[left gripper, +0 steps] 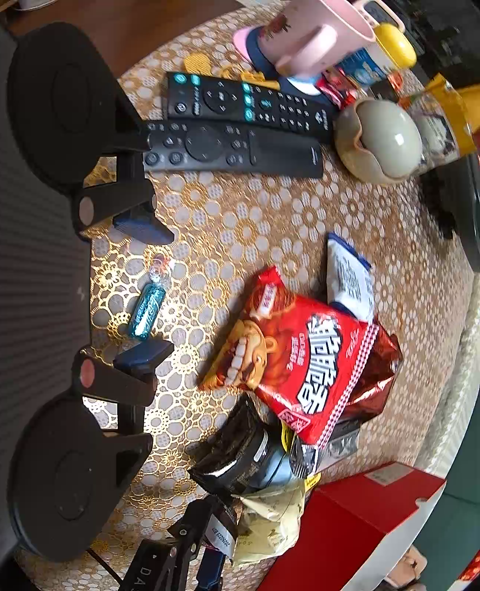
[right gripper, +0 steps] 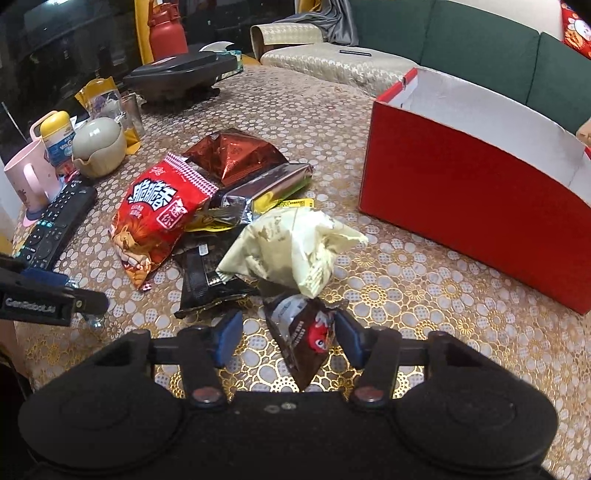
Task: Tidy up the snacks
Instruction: 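Grasp the blue candy with the left tool while the right tool grasps the dark wrapped sweet, then carry both sweets over the red box and open both tools to drop them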
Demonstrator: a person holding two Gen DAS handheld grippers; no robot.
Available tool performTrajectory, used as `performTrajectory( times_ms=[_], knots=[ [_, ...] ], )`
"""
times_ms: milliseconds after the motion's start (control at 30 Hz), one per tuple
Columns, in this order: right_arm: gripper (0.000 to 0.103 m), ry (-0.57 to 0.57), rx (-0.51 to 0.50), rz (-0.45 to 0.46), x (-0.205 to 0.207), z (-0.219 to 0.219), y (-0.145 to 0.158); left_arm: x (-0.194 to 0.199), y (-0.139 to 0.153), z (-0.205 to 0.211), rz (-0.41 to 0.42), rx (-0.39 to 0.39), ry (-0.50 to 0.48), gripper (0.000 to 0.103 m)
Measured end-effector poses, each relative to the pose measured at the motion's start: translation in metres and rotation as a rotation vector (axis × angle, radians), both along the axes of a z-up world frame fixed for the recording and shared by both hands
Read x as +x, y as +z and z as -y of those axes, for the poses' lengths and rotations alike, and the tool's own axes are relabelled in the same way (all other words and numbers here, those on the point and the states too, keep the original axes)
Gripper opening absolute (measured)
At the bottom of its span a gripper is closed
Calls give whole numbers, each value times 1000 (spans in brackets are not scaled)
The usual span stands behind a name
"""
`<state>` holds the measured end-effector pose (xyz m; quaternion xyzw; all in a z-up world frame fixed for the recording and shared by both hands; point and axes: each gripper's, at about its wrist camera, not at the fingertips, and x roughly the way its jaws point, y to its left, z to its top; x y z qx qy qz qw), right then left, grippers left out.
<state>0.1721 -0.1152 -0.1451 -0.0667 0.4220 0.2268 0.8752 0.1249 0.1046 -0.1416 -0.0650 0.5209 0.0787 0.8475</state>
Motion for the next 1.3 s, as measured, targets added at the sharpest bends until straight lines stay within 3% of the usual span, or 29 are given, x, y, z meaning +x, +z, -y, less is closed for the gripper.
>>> performTrajectory(
  times_ms=[133, 300, 433, 900, 1300],
  knots=[
    [52, -7, -2, 6, -1, 1, -2, -3, -1, 0, -12, -21, 9, 57],
    [41, -7, 9, 10, 0, 2, -3, -4, 0, 3, -10, -13, 6, 44],
    [36, -8, 16, 13, -3, 3, -2, -6, 2, 4, -4, -15, -2, 13],
    [31, -52, 81, -5, -24, 30, 10, -16, 16, 13, 49, -13, -20, 12],
    [30, -94, 160, 105, -39, 68, 62, -15, 65, 53, 137, -5, -104, 12]
  ],
)
